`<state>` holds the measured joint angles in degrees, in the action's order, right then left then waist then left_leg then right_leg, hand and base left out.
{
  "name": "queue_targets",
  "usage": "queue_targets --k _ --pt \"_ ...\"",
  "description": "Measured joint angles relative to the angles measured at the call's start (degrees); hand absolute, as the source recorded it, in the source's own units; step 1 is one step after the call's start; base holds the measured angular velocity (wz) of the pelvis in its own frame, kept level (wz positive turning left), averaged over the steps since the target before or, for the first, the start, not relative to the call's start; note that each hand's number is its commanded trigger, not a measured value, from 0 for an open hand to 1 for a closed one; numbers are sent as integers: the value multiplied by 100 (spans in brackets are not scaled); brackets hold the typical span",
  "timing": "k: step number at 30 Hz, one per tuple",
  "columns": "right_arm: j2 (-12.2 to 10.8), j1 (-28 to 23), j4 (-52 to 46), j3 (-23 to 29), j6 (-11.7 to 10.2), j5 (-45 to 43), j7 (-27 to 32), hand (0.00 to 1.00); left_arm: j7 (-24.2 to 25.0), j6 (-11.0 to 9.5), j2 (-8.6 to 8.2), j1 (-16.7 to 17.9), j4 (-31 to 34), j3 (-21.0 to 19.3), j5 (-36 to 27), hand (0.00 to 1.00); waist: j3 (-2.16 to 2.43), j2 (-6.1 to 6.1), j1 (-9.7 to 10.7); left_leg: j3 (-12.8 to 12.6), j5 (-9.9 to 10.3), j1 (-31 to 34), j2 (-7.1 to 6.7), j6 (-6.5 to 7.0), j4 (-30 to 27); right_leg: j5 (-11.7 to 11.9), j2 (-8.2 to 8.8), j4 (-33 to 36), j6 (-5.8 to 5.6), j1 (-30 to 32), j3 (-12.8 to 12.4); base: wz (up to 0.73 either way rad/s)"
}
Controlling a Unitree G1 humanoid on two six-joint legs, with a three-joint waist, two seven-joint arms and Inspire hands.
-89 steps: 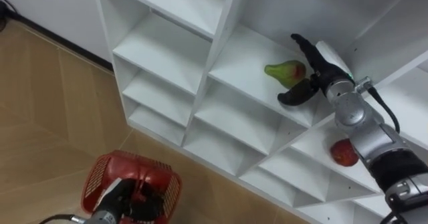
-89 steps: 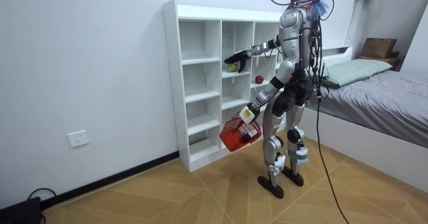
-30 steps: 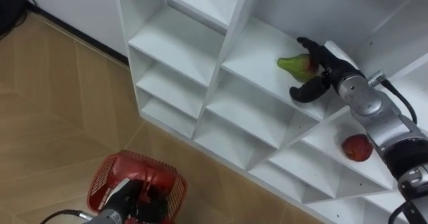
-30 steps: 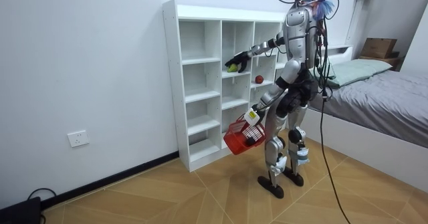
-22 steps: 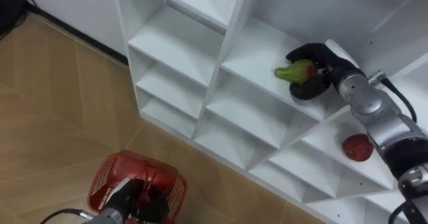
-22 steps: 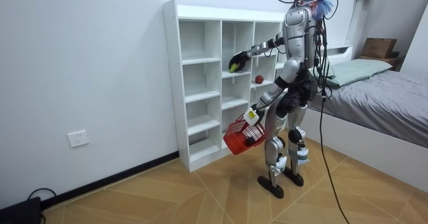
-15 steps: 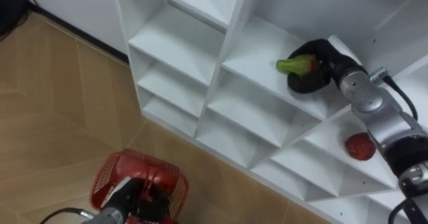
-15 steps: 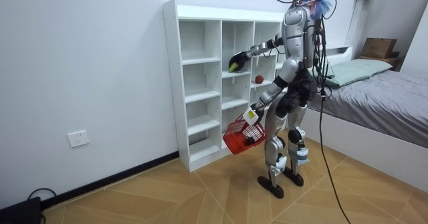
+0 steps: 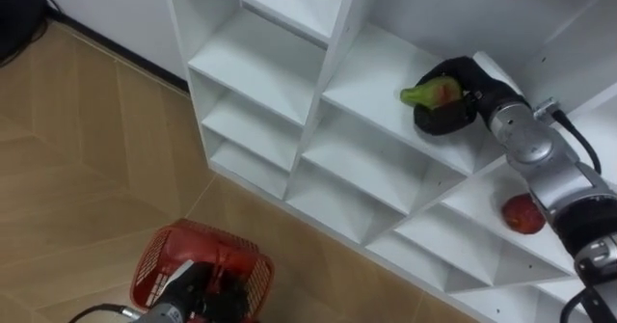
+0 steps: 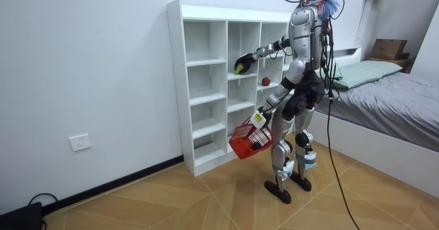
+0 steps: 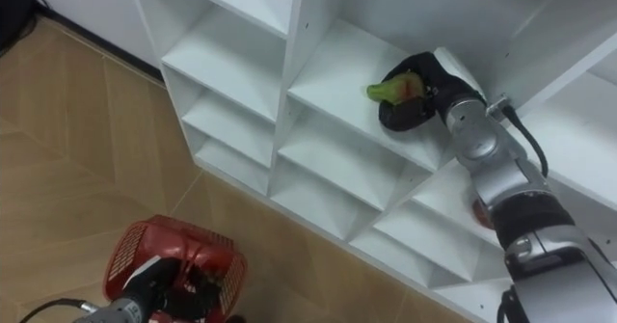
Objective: Collect fruits from the closet
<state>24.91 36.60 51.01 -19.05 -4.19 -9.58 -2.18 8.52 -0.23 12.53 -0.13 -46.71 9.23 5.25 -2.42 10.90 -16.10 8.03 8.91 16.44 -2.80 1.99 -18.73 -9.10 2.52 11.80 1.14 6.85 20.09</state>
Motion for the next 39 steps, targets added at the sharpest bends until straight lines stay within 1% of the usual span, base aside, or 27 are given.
queue_targets --k 6,9,11,15,18,20,21,23,24,26,27,29,31,32,33,35,36,38,39 --pt "-5 -18 -6 -50 3 85 -200 100 -9 -1 -1 -90 5 -5 -7 100 4 6 -4 -19 -15 -54 1 -1 15 0 8 -9 -1 -47 -12 0" --pt "-22 -134 -70 -62 5 104 -296 100 -8 -6 2 -137 18 -5 -7 100 8 12 5 -28 -15 -126 2 -1 39 0 9 -12 -2 -117 -6 0" --pt "-32 -275 -301 -55 53 71 -333 100 -15 -18 3 -173 19 -22 -3 100 8 12 14 -47 -15 -159 3 -1 38 0 10 -13 -2 -143 -12 -4" --pt "-24 -525 -699 -53 78 48 -479 100 -43 -27 13 -181 68 -14 -10 100 9 12 40 -66 -14 -209 6 0 42 -1 11 -16 -4 -189 -20 -1" --pt "-24 -803 -1123 -51 62 26 -500 100 -100 -50 -44 -186 68 -12 -17 100 14 4 99 -96 -13 -211 14 0 19 0 12 -13 -4 -194 -55 -4" --pt "-35 -1047 -1513 -55 52 -52 -656 100 -119 -63 -81 -186 67 -8 -24 100 27 -22 169 -163 -12 -227 25 3 6 1 10 -10 -6 -187 -137 -13" --pt "-35 -1151 -1649 -46 56 -52 -678 100 -118 -69 -92 -183 67 -8 -49 100 36 -37 195 -167 -11 -227 24 3 0 4 11 -8 -11 -189 -138 -10" --pt "-52 -1506 -2101 -43 52 -40 -765 100 -95 -70 -115 -171 67 -15 -98 100 62 -96 301 -210 -9 -299 29 8 3 7 15 6 -16 -239 -189 -10" --pt "-66 -1556 -2147 -42 52 -41 -798 100 -91 -70 -116 -161 67 -16 -98 100 71 -116 325 -234 -6 -335 35 12 11 8 15 7 -17 -261 -214 -22" --pt "-71 -1813 -2521 -16 64 -33 -867 100 -54 -74 -137 -136 68 -15 -91 100 124 -196 378 -325 -10 -460 47 24 126 12 14 42 -24 -296 -323 -25" --pt "-67 -1886 -2658 -6 67 -34 -879 100 -52 -78 -137 -129 68 -13 -98 100 130 -207 408 -323 -16 -499 47 26 150 10 19 53 -25 -310 -355 -16" --pt "-65 -2196 -3282 1 52 -223 -901 100 -70 -82 -181 -66 83 -5 -94 100 151 -239 573 -389 -26 -700 38 28 225 -1 23 33 -41 -456 -438 -11" --pt "-85 -2387 -3588 3 49 -396 -902 100 -112 -84 -180 42 245 -13 -92 100 158 -241 649 -459 -27 -875 37 31 310 -3 23 -24 -44 -595 -498 -16" --pt "-100 -2550 -3753 37 52 -415 -908 100 -154 -103 -207 120 386 -11 -105 100 165 -234 676 -488 -24 -956 22 35 340 -16 21 -26 -64 -651 -562 -14" --pt "-109 -2643 -3832 59 54 -415 -920 100 -167 -128 -221 148 429 -12 -117 100 166 -233 690 -493 -24 -994 20 36 349 -18 20 -29 -67 -681 -569 -9" --pt "-205 -2897 -4059 127 57 -418 -972 100 -210 -161 -238 221 573 -6 -129 100 172 -232 796 -523 -24 -1064 29 38 351 -23 23 -33 -74 -723 -613 -8" --pt "-236 -2943 -4098 139 56 -426 -978 100 -217 -161 -237 238 618 -5 -129 100 172 -234 817 -544 -23 -1069 34 39 351 -23 21 -30 -74 -720 -627 -16" --pt "-286 -3220 -4324 179 58 -464 -1072 100 -195 -190 -245 266 761 -5 -122 100 171 -256 802 -650 -2 -1131 83 54 359 -19 4 -25 -70 -741 -713 -20" --pt "-308 -3279 -4377 185 57 -492 -1111 100 -188 -196 -246 267 768 -7 -121 100 163 -272 807 -652 3 -1166 87 54 367 -19 3 -27 -70 -767 -720 -15"
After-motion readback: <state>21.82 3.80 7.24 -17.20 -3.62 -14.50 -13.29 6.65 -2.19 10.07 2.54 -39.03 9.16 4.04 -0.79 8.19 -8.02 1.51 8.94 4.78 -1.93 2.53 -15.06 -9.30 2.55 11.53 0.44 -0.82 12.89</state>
